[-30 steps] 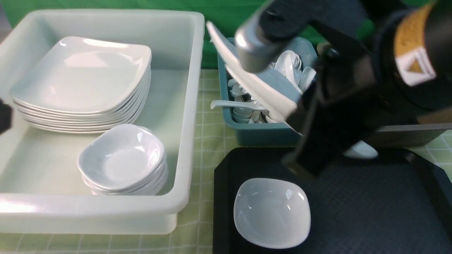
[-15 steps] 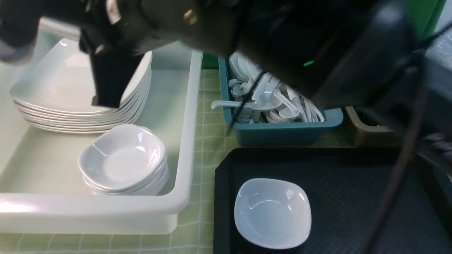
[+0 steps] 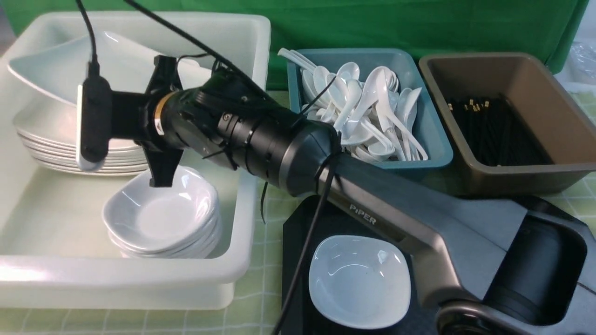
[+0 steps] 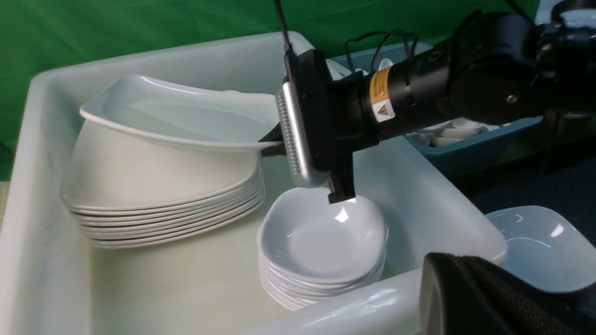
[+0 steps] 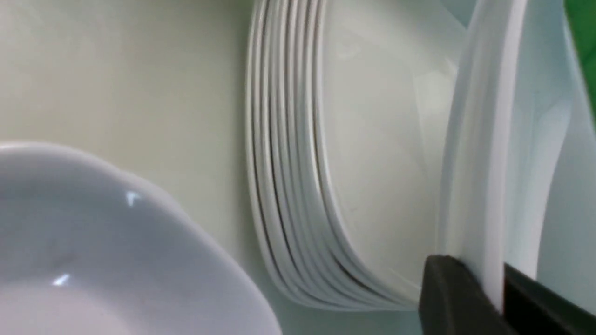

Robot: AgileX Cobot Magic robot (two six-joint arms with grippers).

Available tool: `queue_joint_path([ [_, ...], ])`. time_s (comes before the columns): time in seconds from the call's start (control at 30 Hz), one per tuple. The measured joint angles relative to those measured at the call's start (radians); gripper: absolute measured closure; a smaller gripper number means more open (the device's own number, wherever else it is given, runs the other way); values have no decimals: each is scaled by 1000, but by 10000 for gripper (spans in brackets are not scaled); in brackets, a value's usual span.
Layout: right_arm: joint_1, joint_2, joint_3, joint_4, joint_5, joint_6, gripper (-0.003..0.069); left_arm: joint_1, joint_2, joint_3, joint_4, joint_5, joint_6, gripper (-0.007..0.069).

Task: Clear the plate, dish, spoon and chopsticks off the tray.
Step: Use the right arm to put the plate into the large storage box on the left

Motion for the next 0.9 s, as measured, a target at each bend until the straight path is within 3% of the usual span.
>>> queue_joint_path([
  [0.27, 0, 32, 0, 1, -134, -9, 570, 0, 0, 0, -21, -26, 4, 604],
  [0.43, 0, 40, -8, -4, -166, 5, 402, 0, 0, 0, -53, -26, 5, 604],
  [0.57, -5, 39, -10, -5, -155, 97, 286, 0, 0, 0, -72, -26, 15, 604],
  [0.67, -2, 29, -10, -6, -102, 134, 267, 0, 0, 0, -75, -26, 25, 604],
  [0.9, 59, -133, -10, -13, 304, 219, 257, 0, 0, 0, -78, -27, 31, 604],
])
